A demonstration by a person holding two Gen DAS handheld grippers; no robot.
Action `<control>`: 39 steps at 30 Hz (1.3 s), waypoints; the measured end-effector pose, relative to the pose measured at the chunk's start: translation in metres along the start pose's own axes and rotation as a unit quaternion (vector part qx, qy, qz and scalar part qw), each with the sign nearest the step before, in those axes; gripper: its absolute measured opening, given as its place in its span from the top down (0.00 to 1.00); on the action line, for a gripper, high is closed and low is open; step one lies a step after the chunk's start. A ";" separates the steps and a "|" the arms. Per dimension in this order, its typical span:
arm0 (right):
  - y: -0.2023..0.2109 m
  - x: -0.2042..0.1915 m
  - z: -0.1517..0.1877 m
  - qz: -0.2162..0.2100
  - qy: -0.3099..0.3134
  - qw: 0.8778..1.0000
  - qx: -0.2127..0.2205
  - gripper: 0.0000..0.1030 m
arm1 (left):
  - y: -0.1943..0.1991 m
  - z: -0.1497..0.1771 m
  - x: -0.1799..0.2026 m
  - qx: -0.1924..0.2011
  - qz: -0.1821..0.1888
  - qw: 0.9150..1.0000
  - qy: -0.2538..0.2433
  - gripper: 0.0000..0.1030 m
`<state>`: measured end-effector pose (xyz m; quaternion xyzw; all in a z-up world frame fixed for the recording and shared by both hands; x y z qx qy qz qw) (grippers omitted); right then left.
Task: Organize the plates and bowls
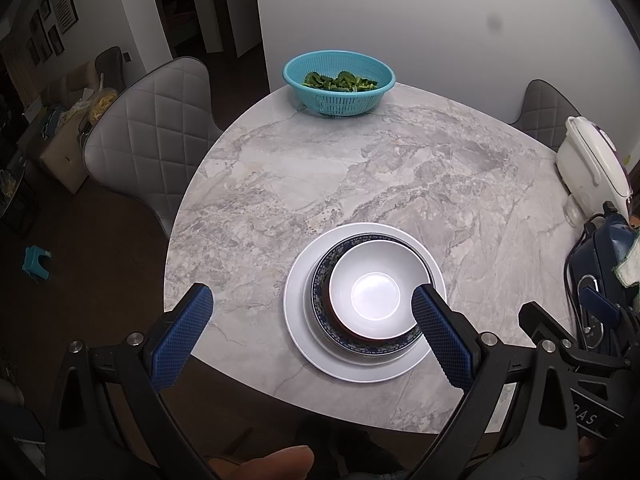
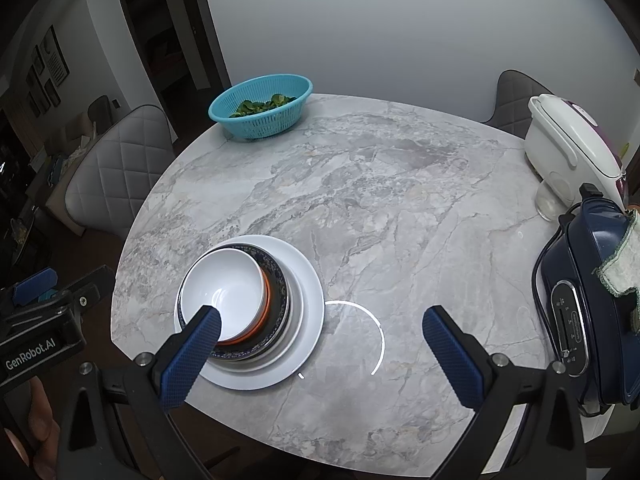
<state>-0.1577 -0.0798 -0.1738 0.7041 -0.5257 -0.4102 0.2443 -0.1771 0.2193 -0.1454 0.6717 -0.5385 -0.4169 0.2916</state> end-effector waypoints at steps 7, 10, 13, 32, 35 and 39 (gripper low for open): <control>-0.001 -0.001 0.001 0.000 0.001 1.000 -0.001 0.00 | 0.000 0.002 0.000 -0.001 0.002 1.000 -0.001 0.03; -0.001 -0.001 0.001 0.000 0.000 1.000 -0.001 0.00 | 0.000 0.002 0.001 -0.002 0.002 1.000 -0.001 0.03; -0.001 -0.001 0.001 0.000 0.000 1.000 -0.001 0.00 | 0.001 0.002 0.002 -0.002 0.002 1.000 -0.001 0.03; -0.002 -0.003 0.003 0.000 0.001 1.000 -0.003 0.00 | 0.000 0.004 0.005 -0.005 0.002 1.000 0.000 0.03; -0.002 -0.003 0.003 0.000 0.002 1.000 -0.003 0.00 | 0.000 0.003 0.004 -0.005 0.002 1.000 -0.001 0.03; -0.002 -0.004 0.003 0.000 0.001 1.000 -0.003 0.00 | 0.000 0.003 0.005 -0.005 0.003 1.000 -0.001 0.03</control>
Point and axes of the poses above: each gripper's, at about its wrist camera, not at the fingertips, and y roughly against the way its jaws point, x to its right, z to its underside, the point moved 10 cm from there along -y, roughly the way its jaws point, and after that the axes turned 14 degrees about -z, right-handed, at the moved point
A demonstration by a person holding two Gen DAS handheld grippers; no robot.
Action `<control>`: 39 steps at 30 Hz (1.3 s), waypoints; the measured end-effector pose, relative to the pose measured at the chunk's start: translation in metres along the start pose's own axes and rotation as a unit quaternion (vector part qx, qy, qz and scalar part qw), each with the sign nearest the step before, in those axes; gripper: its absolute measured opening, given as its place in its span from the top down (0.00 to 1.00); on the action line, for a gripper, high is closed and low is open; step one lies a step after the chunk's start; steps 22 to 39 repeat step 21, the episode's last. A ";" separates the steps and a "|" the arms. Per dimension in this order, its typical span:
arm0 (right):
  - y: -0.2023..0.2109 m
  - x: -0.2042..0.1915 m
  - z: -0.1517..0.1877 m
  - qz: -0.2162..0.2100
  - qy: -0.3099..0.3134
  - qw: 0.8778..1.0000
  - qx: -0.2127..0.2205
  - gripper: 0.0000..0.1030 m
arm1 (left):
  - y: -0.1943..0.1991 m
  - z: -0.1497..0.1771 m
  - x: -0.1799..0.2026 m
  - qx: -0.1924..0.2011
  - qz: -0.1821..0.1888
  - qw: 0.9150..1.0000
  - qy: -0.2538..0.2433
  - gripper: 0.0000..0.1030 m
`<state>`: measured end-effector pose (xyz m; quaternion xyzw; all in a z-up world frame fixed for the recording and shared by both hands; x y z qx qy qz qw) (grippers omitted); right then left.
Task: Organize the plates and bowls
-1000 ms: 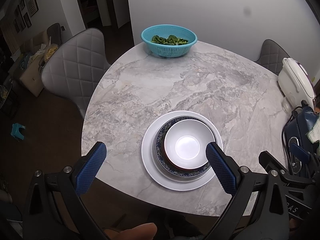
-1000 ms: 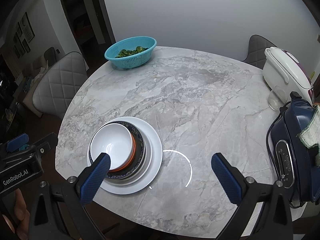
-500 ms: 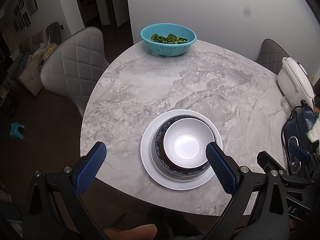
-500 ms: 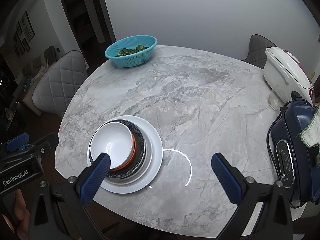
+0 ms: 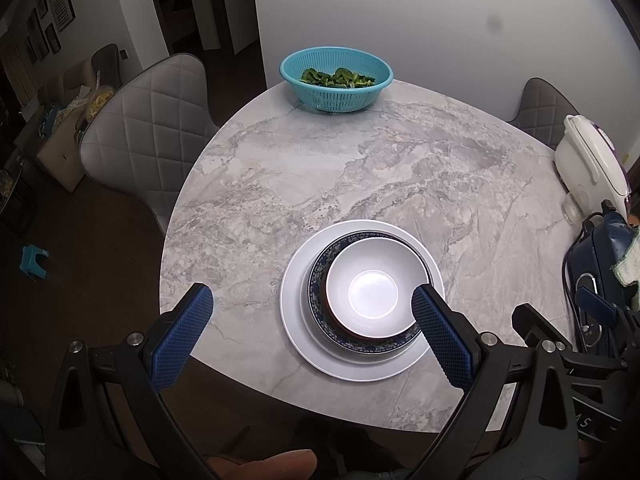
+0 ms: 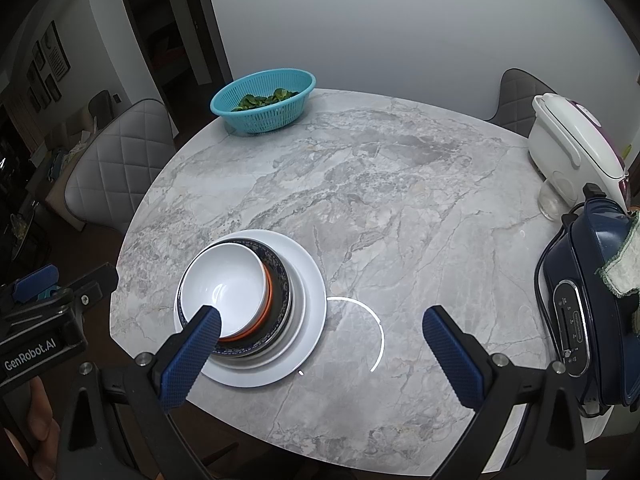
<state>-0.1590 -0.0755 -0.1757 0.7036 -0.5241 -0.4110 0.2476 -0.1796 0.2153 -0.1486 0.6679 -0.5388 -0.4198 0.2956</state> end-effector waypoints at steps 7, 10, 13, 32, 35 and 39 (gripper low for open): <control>0.000 0.000 0.000 0.000 0.000 1.000 -0.001 0.00 | 0.000 0.000 0.000 -0.001 0.000 1.000 0.001 0.03; -0.001 0.000 0.000 0.000 0.000 1.000 -0.001 0.00 | 0.000 -0.001 -0.001 0.001 0.000 1.000 0.000 0.03; -0.001 0.000 0.001 0.000 0.000 1.000 -0.001 0.00 | 0.000 -0.001 0.001 0.005 0.001 1.000 0.001 0.03; -0.002 -0.002 0.003 -0.001 0.000 1.000 -0.003 0.00 | 0.005 -0.003 0.007 0.016 0.003 1.000 0.007 0.02; -0.002 -0.002 0.003 -0.001 0.000 1.000 -0.003 0.00 | 0.005 -0.003 0.007 0.016 0.003 1.000 0.007 0.02; -0.002 -0.002 0.003 -0.001 0.000 1.000 -0.003 0.00 | 0.005 -0.003 0.007 0.016 0.003 1.000 0.007 0.02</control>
Point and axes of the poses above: each gripper's, at about its wrist camera, not at the fingertips, and y roughly against the way its jaws point, x to its right, z to its underside, the point moved 10 cm from there along -y, roughly the way its jaws point, and after that the axes turned 14 degrees about -z, right-handed, at the moved point
